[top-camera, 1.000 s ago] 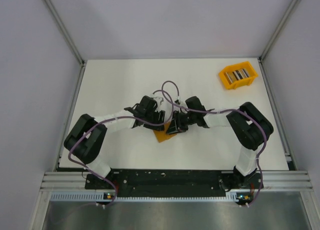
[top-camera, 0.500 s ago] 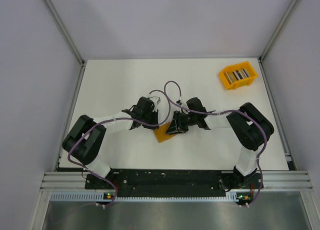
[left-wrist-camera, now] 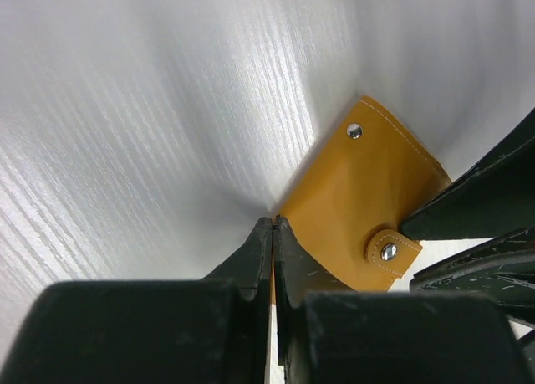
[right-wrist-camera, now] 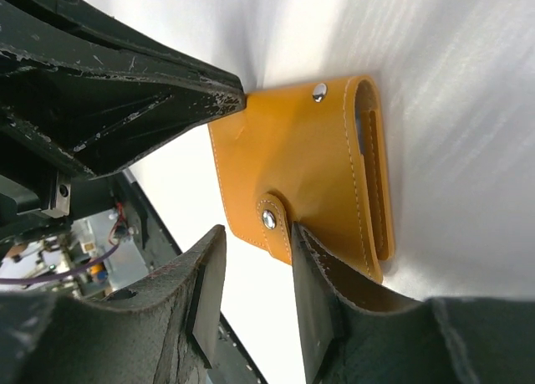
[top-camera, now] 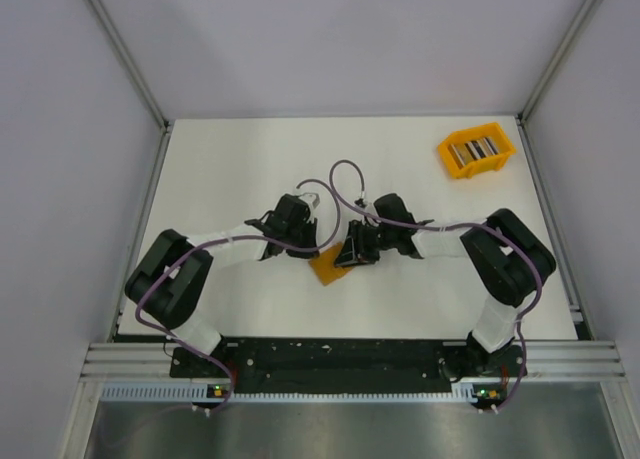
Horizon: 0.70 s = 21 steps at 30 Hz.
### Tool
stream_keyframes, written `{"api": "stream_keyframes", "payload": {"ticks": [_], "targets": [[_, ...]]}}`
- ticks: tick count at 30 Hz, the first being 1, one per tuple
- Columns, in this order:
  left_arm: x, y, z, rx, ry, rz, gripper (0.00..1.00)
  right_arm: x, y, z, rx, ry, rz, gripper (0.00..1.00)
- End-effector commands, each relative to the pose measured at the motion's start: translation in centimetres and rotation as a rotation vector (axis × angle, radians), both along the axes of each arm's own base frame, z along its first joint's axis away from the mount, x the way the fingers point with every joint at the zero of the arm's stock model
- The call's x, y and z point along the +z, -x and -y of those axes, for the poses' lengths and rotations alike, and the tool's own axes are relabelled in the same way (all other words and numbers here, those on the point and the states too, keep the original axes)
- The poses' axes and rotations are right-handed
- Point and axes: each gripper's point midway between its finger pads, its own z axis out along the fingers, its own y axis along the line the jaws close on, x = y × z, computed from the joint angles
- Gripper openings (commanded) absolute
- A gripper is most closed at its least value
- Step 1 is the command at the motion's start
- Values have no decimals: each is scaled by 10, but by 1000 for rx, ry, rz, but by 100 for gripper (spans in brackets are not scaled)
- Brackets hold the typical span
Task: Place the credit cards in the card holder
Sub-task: Open the card holder at the center of the board.
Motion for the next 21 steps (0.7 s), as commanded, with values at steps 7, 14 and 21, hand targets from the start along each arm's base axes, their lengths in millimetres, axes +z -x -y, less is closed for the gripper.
{"api": "stream_keyframes", "payload": {"ticks": [7,14,21], "targets": [[-2,32,-3,-4,20,-72,56,-15,-7,20,-35,170,85,37],[2,50,7,-101,96,-97,76,-20,-10,21,-39,186,84,37],[-22,56,1,-73,45,-176,53,-23,-7,21,-40,183,75,37]]}}
